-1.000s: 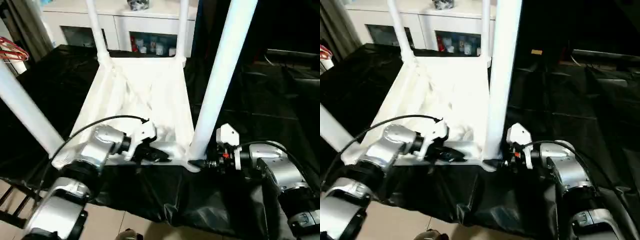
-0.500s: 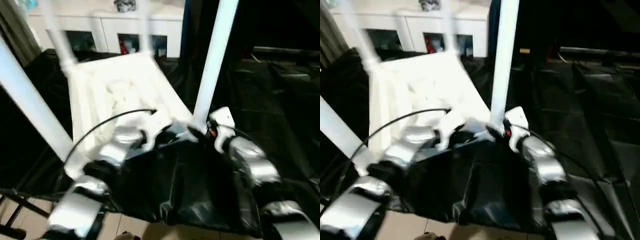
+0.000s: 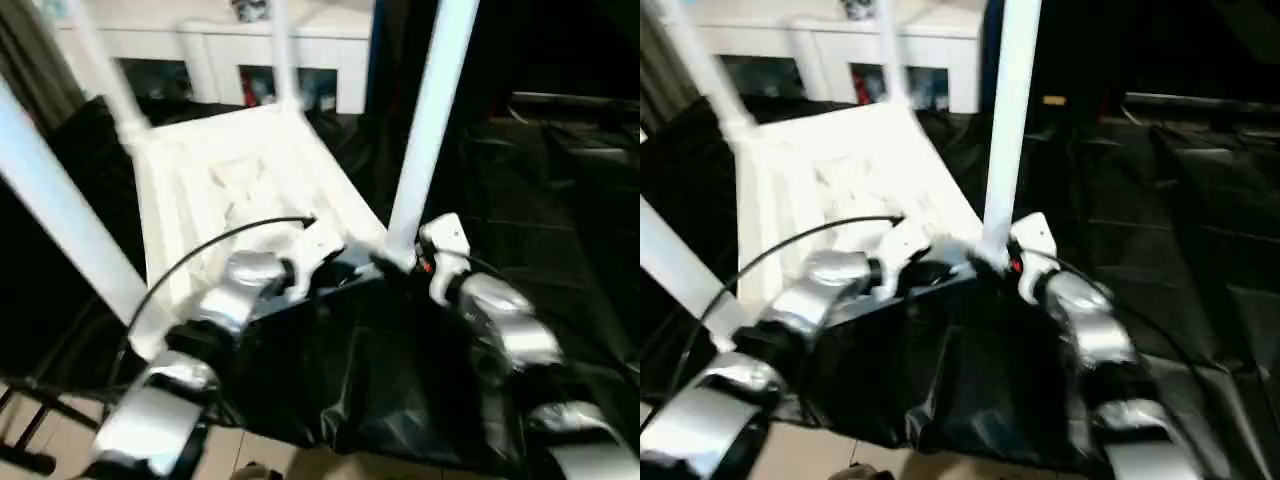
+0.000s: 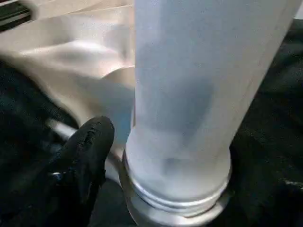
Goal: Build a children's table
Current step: Rotate leg to tighten
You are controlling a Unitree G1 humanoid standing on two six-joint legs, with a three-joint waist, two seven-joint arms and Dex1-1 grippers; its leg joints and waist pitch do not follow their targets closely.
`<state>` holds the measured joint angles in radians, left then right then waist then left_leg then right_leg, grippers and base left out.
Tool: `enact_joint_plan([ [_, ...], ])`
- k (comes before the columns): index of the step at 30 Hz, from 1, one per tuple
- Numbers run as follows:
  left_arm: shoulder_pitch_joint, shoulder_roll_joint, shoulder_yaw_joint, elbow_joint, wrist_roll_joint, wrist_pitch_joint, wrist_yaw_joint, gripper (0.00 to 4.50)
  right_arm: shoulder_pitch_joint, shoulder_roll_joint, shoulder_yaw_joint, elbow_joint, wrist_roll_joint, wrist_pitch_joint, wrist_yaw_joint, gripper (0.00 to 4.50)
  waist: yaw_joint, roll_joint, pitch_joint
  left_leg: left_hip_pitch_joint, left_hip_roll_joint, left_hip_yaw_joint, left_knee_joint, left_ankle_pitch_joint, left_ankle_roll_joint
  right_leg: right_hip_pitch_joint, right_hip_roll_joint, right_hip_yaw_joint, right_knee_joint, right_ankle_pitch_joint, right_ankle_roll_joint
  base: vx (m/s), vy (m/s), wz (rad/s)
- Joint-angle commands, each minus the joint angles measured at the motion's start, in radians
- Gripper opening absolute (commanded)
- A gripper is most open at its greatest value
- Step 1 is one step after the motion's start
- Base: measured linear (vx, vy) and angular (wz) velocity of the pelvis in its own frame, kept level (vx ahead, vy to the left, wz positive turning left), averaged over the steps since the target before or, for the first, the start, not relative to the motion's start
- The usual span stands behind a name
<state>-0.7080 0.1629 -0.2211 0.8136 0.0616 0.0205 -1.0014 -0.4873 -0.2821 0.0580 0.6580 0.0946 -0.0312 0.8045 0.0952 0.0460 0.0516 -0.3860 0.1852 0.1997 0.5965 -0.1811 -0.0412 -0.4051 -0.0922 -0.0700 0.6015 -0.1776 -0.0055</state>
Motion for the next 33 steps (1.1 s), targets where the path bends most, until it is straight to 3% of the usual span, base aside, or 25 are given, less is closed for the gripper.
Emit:
enact_joint_plan([
  [1, -0.008, -0.003, -0.009, -0.071, -0.055, -0.044, -0.076, 0.0, 0.023, -0.004, 0.057, -0.034, 0.018, 0.006, 0.111, 3.81, 0.006, -0.014, -0.072, 0.017, 0.05, -0.021, -0.063, -0.163, 0.113, 0.054, -0.063, 0.039, -0.062, -0.14, -0.262, 0.0, 0.0, 0.0],
  [10, -0.006, 0.071, -0.02, -0.078, -0.076, -0.028, -0.258, 0.0, 0.067, -0.103, 0.132, -0.127, 0.048, -0.016, 0.404, 3.81, 0.022, -0.017, -0.072, 0.019, 0.053, -0.021, -0.063, -0.164, 0.108, 0.051, -0.064, 0.041, -0.06, -0.144, -0.267, 0.0, 0.0, 0.0],
  [16, -0.007, 0.091, -0.029, -0.084, -0.082, -0.015, -0.305, 0.0, 0.086, -0.138, 0.17, -0.174, 0.058, 0.009, 0.508, 3.81, 0.028, -0.017, -0.071, 0.022, 0.054, -0.021, -0.064, -0.175, 0.103, 0.049, -0.065, 0.041, -0.062, -0.163, -0.266, 0.0, 0.0, 0.0],
  [28, -0.002, 0.082, -0.016, -0.082, -0.081, -0.022, -0.292, 0.0, 0.094, -0.121, 0.154, -0.186, 0.071, 0.029, 0.483, 2.81, 0.037, -0.019, -0.073, 0.02, 0.053, -0.021, -0.062, -0.156, 0.101, 0.049, -0.065, 0.04, -0.06, -0.154, -0.263, 0.0, 0.0, 0.0],
  [33, -0.001, 0.075, -0.009, -0.078, -0.077, -0.03, -0.266, 0.0, 0.104, -0.109, 0.149, -0.189, 0.069, 0.028, 0.456, 2.7, 0.039, -0.018, -0.073, 0.021, 0.053, -0.022, -0.063, -0.166, 0.096, 0.048, -0.066, 0.041, -0.062, -0.169, -0.257, 0.0, 0.0, 0.0],
])
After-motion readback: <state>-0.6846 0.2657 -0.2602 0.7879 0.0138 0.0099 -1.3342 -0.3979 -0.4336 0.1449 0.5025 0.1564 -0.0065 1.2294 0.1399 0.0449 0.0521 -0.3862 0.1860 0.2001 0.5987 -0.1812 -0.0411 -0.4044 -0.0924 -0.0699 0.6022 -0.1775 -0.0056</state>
